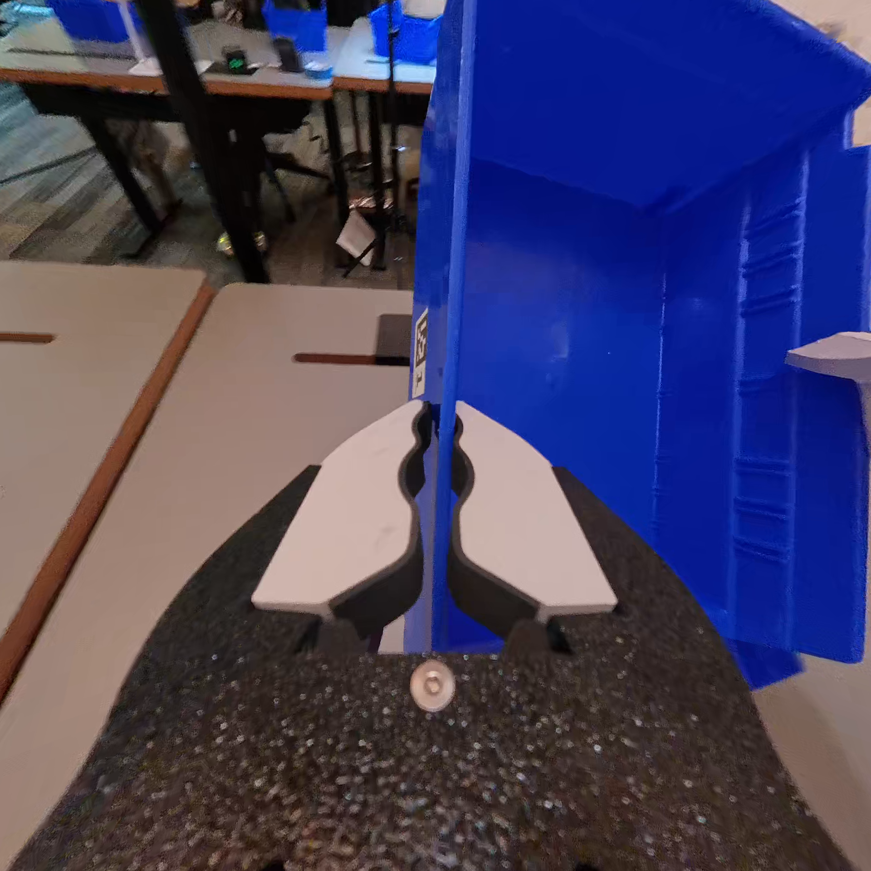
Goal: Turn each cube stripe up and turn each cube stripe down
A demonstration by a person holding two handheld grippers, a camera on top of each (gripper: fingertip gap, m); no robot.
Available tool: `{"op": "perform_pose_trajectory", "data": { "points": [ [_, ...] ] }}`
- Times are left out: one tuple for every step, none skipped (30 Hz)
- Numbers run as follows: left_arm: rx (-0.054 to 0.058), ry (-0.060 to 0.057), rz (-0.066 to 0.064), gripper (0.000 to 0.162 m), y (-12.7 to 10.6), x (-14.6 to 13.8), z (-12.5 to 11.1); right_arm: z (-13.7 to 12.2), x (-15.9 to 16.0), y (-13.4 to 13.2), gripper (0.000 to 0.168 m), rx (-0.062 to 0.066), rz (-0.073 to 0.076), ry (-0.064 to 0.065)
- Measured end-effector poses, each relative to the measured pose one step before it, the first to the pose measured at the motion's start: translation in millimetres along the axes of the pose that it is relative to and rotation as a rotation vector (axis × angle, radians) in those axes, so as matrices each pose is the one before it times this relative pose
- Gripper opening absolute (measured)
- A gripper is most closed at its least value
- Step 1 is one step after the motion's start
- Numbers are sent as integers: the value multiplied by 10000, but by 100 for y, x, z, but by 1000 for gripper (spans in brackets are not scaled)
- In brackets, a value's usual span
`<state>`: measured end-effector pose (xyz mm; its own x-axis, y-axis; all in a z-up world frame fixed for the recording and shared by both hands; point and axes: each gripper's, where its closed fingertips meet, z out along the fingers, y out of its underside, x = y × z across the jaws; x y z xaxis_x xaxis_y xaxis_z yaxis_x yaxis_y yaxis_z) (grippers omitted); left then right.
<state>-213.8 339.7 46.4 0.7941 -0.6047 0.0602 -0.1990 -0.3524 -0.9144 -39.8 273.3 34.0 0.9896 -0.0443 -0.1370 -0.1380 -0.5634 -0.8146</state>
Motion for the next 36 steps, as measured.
{"op": "perform_pose_trajectory", "data": {
  "points": [
    [80,337,21,5,-350,2607,166,-1987,1971,284,8,144,149,291],
    [42,382,-12,5,-248,2677,206,-1931,2059,399,8,84,126,338],
    [31,348,0,5,-170,2652,306,-1880,2080,439,8,77,77,318],
    [40,335,12,6,-82,2683,404,-1814,2154,419,8,92,104,297],
    [42,358,-9,6,6,2743,532,-1713,2313,464,8,61,97,330],
    [30,327,-3,6,158,2721,727,-1531,2435,508,8,42,125,333],
    [-1,284,11,6,351,2655,933,-1290,2524,569,7,30,164,317],
    [-44,291,-12,6,581,2635,1119,-1035,2605,721,8,-59,125,337],
    [-100,286,-34,7,803,2542,1314,-771,2682,907,7,-138,105,378],
    [-161,259,-60,6,1014,2378,1488,-507,2654,949,7,-121,117,380],
    [-199,257,-92,6,1144,2211,1650,-268,2636,994,7,-127,116,404],
    [-226,276,-152,6,1252,2035,1786,-35,2543,1097,7,-206,63,405],
    [-246,310,-230,6,1317,1841,1862,179,2429,1060,7,-207,59,382],
    [-259,346,-298,6,1353,1650,1905,377,2347,1006,7,-204,74,368],
    [-279,345,-349,6,1380,1427,1917,546,2177,962,6,-205,58,310],
    [-309,290,-331,7,1384,1190,1867,715,2008,977,7,-263,55,256],
    [-339,181,-188,7,1399,988,1780,826,1826,990,7,-315,42,203],
    [-345,107,-23,7,1365,881,1682,895,1682,907,6,-294,9,208],
    [-335,119,-14,7,1267,841,1533,988,1605,799,6,-248,-16,238],
    [-313,110,-56,8,1149,749,1379,1059,1425,768,5,-254,57,210],
    [-286,29,15,9,1040,593,1239,1099,1180,704,5,-233,113,133],
    [-271,-27,65,9,925,443,1108,1105,996,609,5,-201,142,81],
    [-236,-52,65,9,783,346,972,1040,781,561,4,-210,107,45],
    [-201,-50,72,10,632,296,833,935,654,442,4,-192,35,49],
    [-201,-9,14,10,520,288,733,823,564,296,4,-140,35,51],
    [-169,32,-56,10,409,315,619,719,491,172,4,-119,34,52],
    [-130,64,-34,12,312,361,514,618,481,75,4,-99,7,100],
    [-121,60,29,13,254,376,422,532,461,-38,3,-48,-16,112],
    [-118,35,69,13,223,358,337,463,342,-131,3,-19,-32,51],
    [-120,38,89,14,206,327,289,399,325,-77,3,-70,-35,41],
    [-91,48,28,14,169,253,267,310,283,-123,3,-57,-60,26],
    [-29,43,-73,15,53,165,199,273,179,-112,3,-60,-85,-48],
    [33,30,-94,16,-70,103,124,293,139,-88,3,-45,-9,-56],
    [27,10,-49,16,-109,66,103,289,92,-108,3,15,60,-84],
    [12,32,-37,17,-104,84,73,316,97,-23,4,-4,72,-66],
    [7,88,-53,18,-97,132,74,383,185,102,4,-39,52,-21]
  ]
}}
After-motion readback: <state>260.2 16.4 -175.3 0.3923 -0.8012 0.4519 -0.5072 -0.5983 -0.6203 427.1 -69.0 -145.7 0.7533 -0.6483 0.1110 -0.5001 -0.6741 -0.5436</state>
